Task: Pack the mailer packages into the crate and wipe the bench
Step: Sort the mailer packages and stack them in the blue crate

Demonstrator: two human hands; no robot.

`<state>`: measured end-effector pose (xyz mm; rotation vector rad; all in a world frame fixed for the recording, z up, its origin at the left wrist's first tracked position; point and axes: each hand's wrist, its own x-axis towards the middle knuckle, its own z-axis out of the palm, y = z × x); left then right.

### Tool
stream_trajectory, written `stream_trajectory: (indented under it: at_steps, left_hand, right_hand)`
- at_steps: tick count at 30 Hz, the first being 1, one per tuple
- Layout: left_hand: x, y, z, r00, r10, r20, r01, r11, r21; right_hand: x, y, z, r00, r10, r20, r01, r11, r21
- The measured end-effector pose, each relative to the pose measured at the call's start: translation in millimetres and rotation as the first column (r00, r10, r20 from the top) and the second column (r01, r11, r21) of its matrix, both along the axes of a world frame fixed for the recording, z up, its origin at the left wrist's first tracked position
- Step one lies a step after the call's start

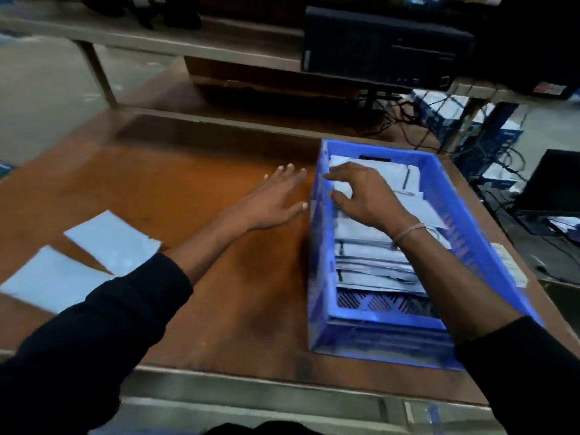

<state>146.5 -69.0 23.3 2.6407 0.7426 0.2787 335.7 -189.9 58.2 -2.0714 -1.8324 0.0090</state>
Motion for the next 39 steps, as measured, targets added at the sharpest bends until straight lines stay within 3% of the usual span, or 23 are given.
stream_trajectory:
  at_steps: [3,9,13,16,20,24,28,35,39]
  left_hand:
    - [-68,20,-14,0.988,0.153,0.038,-0.147,0.982,-0.114]
    - [-193,43,-51,0.920,0.389,0.054,-0.374,0.910,-0.181]
    - [-257,53,-72,0.850,0.512,0.122,-0.486,0.853,-0.190]
    - [-300,62,-86,0.797,0.592,0.118,-0.574,0.804,-0.155]
    - [-352,84,-111,0.683,0.727,-0.068,-0.726,0.686,0.036]
    - [-384,90,-123,0.587,0.777,-0.227,-0.782,0.617,0.090]
    - [-399,97,-132,0.498,0.810,-0.309,-0.826,0.551,0.115]
    - [-397,107,-133,0.454,0.819,-0.349,-0.858,0.508,0.074]
    - [-390,114,-132,0.478,0.803,-0.356,-0.856,0.517,0.018]
  right_hand:
    - [-57,44,-1,0.996,0.082,-0.020,-0.083,0.996,-0.020]
    - [-170,124,-28,0.964,0.267,-0.001,-0.253,0.913,-0.321]
    - [-236,158,-65,0.952,0.266,-0.154,-0.307,0.853,-0.422]
    - [-280,176,-97,0.944,0.239,-0.227,-0.313,0.863,-0.395]
    - [-335,194,-135,0.941,0.147,-0.304,-0.255,0.900,-0.354]
    - [-372,204,-162,0.976,-0.004,-0.218,-0.067,0.946,-0.316]
    - [-390,206,-170,0.964,-0.121,-0.236,0.049,0.956,-0.290]
    - [-381,221,-172,0.934,-0.172,-0.313,0.076,0.952,-0.297]
    - [-360,219,-164,0.886,-0.182,-0.427,0.052,0.953,-0.298]
